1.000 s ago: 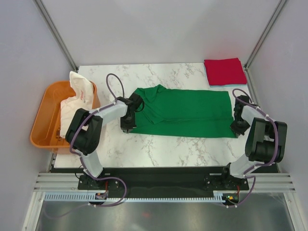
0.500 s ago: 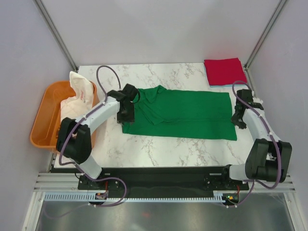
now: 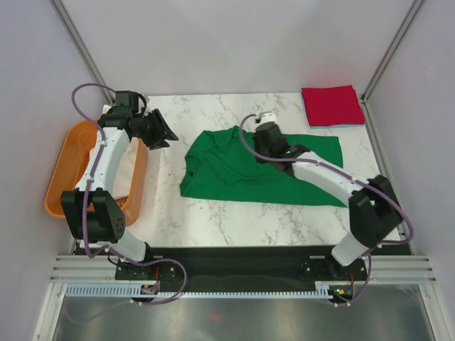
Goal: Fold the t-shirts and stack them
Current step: Fold the tshirt
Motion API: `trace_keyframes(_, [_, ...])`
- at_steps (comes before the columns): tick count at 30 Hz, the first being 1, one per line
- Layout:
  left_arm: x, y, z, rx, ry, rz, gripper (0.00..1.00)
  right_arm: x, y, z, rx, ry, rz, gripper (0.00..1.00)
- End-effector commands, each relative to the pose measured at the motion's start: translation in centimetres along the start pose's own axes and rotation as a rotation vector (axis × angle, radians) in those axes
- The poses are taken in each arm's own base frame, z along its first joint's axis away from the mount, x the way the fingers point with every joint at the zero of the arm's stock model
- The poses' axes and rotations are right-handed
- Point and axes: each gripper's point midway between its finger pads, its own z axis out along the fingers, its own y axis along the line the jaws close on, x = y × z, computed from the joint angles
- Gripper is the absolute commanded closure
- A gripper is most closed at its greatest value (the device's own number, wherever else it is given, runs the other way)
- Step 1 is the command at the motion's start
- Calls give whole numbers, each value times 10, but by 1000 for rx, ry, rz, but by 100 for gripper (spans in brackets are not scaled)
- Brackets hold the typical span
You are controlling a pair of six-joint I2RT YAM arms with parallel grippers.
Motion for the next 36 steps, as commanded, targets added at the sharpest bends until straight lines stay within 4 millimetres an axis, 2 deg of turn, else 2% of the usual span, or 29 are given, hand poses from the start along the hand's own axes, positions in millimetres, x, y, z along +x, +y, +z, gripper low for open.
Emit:
trace_keyframes(1, [-25, -35, -25, 137, -71, -23, 49, -3, 73, 25, -106, -71, -179, 69])
trace_keyframes(2, [-35, -28, -29, 127, -97, -51, 49, -4, 88, 28, -125, -81, -204, 70])
trace_keyframes(3, [-42, -23, -31, 109, -121, -74, 49, 18, 108, 39, -145, -48, -273, 69])
trace_keyframes(4, [-48, -17, -32, 84, -146, -84, 48, 23, 118, 44, -157, -45, -297, 70])
trace_keyframes(5, [-53, -14, -34, 61, -173, -83, 48, 19, 130, 46, -171, -55, -310, 69])
trace_keyframes(6, [-61, -6, -37, 15, -213, -89, 48, 25, 139, 50, -182, -48, -335, 69])
trace_keyframes(7, [-65, -6, -39, 8, -228, -89, 48, 41, 151, 57, -201, -24, -379, 69])
trace_keyframes(8, [-68, -4, -39, 4, -235, -90, 48, 40, 162, 57, -219, -33, -396, 69])
trace_keyframes(10, [-70, -2, -39, 7, -231, -99, 48, 57, 177, 61, -238, -17, -458, 68])
trace_keyframes(11, [-71, -1, -38, 13, -228, -102, 48, 58, 181, 61, -234, -21, -472, 68])
trace_keyframes(14, [-67, 3, -32, 10, -205, -107, 48, 68, 182, 62, -208, -13, -507, 65])
trace_keyframes(18, [-58, 4, -23, 34, -169, -131, 48, 71, 171, 65, -164, -9, -531, 64])
trace_keyframes(21, [-53, -2, -23, 73, -159, -133, 48, 74, 167, 66, -153, 1, -552, 64])
trace_keyframes(36, [-45, 2, -18, 78, -153, -129, 48, 93, 152, 75, -92, 49, -590, 64])
